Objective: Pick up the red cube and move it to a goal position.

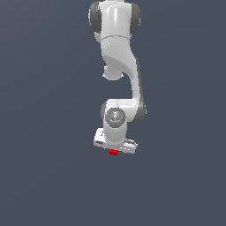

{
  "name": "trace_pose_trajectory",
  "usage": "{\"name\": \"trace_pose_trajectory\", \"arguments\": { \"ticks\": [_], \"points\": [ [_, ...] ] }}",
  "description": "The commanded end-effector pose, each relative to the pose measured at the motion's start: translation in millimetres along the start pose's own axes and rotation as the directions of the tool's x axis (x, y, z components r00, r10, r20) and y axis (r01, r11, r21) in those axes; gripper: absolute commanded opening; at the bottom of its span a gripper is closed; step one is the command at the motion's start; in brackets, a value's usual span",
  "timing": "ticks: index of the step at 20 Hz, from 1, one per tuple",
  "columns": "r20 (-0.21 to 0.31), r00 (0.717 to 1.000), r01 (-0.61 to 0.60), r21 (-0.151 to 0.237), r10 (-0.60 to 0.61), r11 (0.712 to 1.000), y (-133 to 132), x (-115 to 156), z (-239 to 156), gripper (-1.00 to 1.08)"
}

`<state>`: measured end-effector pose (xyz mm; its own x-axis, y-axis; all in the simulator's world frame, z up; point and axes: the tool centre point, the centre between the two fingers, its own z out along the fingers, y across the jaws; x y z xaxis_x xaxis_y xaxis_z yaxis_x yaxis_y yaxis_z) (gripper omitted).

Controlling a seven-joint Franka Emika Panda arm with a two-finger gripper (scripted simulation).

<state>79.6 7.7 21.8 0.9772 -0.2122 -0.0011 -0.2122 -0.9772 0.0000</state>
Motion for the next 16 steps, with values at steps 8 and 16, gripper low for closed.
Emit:
{"name": "trace_pose_trajectory", "arguments": {
  "ticks": [8,16],
  "points": [
    [-0.001,1.0,-0.004,0.0,0.004,1.0,-0.1,2.0,2.0,-1.0],
    [-0.001,1.0,-0.004,0.0,0.004,1.0,0.3,1.8,-0.6,-1.0]
  ]
}}
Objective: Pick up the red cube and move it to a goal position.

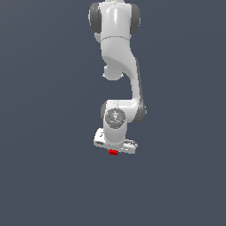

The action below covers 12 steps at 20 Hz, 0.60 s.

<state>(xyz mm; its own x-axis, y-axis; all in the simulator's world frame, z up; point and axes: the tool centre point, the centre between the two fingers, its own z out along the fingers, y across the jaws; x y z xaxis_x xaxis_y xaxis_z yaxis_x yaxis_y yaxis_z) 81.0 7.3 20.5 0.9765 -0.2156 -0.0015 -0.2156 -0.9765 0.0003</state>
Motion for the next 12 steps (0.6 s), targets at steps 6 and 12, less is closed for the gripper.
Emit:
{"name": "trace_pose_trajectory", "arguments": {
  "ticks": [6,12],
  "points": [
    [-0.001,1.0,0.0,0.0,0.0,1.0,4,1,-25,-1.0],
    [-0.001,1.0,0.0,0.0,0.0,1.0,11,3,-69,-1.0]
  ]
}}
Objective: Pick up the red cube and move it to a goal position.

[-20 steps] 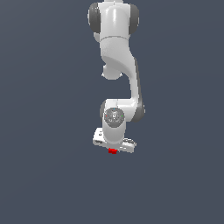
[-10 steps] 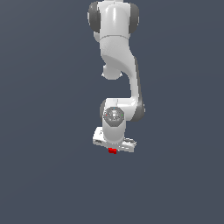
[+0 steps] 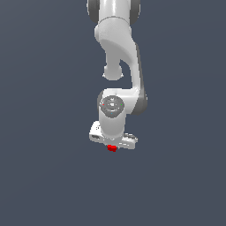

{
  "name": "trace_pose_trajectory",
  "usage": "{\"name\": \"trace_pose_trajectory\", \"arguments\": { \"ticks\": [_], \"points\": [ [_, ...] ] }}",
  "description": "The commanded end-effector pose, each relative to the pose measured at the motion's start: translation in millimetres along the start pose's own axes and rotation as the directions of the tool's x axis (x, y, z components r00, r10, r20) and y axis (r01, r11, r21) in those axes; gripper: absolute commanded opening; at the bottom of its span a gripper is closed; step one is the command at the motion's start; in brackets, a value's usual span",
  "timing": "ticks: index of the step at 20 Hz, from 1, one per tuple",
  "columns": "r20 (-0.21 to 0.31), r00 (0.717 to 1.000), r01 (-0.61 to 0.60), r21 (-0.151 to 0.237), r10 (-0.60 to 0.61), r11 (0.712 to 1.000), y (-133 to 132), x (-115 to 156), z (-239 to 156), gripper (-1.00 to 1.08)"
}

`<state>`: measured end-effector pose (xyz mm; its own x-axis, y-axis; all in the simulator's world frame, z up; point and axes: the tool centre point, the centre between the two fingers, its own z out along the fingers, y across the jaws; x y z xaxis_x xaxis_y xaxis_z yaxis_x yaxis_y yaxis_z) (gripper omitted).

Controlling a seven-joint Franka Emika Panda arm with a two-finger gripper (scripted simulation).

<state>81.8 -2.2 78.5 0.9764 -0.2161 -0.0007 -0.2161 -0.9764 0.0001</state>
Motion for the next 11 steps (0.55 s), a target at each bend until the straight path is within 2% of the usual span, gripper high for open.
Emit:
{"name": "trace_pose_trajectory", "arguments": {
  "ticks": [1,6,11],
  "points": [
    [-0.001,1.0,0.0,0.0,0.0,1.0,3,1,-17,-1.0],
    [-0.001,1.0,0.0,0.0,0.0,1.0,5,2,-36,-1.0],
    [-0.001,1.0,0.0,0.0,0.0,1.0,5,4,-38,-1.0]
  ]
}}
